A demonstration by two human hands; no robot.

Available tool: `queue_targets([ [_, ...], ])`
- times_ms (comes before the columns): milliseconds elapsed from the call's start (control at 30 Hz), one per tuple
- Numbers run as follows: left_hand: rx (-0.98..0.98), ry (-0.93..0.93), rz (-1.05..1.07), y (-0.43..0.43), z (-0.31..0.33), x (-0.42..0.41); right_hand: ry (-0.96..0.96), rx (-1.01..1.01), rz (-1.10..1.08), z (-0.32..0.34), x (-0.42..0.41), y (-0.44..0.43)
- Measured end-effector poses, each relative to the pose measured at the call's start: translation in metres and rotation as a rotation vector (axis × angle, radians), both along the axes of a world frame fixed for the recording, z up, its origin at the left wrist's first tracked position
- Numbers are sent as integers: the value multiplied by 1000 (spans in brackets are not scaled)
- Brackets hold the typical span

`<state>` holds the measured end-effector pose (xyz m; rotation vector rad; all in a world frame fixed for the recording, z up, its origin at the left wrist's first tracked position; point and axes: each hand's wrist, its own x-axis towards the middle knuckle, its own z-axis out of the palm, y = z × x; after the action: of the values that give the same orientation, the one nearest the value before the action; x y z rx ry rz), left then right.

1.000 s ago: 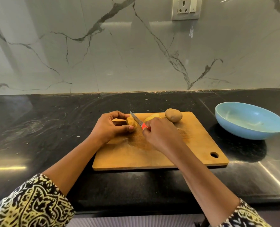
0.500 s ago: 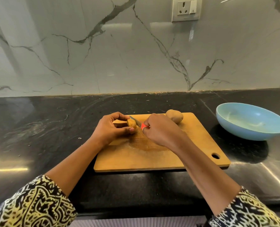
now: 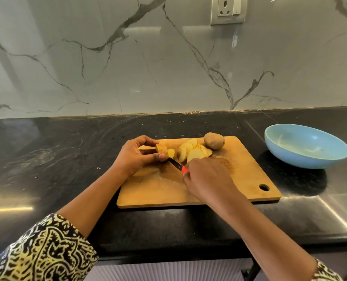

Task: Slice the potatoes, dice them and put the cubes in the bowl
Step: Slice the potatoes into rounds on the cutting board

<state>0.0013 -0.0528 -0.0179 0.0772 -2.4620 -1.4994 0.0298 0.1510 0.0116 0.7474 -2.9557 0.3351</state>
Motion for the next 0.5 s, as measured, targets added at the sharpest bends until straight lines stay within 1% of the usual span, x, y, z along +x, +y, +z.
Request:
queue_targets([
  [233,69,-24,-20,-2,1,2,3,-52,-108,2,-7,3],
  [333,57,-10,-15,-2,0,2,40,-85,-93,0,-8,2],
  [500,54,0,-7,-2,-1,1,147,-219,-60,0,-10,-4],
])
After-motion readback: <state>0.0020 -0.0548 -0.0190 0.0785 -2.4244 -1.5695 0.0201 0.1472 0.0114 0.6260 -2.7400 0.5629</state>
